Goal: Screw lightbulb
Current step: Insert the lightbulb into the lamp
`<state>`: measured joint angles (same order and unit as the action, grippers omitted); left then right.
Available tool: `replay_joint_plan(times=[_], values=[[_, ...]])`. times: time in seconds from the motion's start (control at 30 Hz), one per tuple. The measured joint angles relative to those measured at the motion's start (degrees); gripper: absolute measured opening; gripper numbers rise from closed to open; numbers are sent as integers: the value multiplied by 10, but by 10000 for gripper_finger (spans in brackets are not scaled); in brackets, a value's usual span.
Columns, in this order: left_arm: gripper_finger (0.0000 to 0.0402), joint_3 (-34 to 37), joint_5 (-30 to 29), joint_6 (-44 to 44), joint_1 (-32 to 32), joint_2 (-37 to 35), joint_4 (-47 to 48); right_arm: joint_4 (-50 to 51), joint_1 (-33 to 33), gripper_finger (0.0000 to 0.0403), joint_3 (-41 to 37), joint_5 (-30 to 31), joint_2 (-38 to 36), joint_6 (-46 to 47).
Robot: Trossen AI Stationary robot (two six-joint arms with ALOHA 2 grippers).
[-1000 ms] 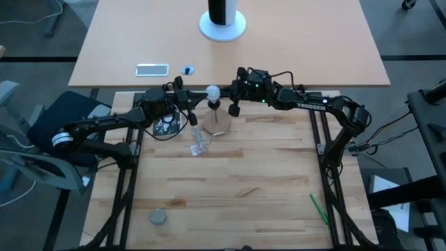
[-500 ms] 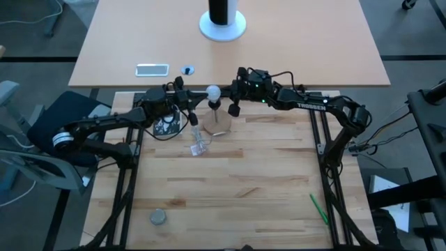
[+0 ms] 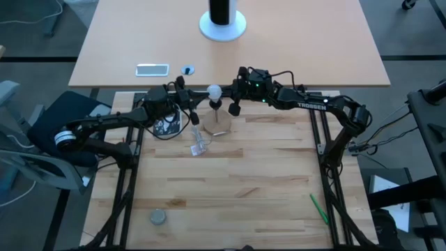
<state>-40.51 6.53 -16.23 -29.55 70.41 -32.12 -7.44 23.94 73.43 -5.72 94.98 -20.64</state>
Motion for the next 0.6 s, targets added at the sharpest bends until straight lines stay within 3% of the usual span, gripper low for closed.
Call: replay_joint_plan(times=[0.6], values=[[0,0,-22,2,-8,2,2,37,-2,0,-2,-10,-14,11]])
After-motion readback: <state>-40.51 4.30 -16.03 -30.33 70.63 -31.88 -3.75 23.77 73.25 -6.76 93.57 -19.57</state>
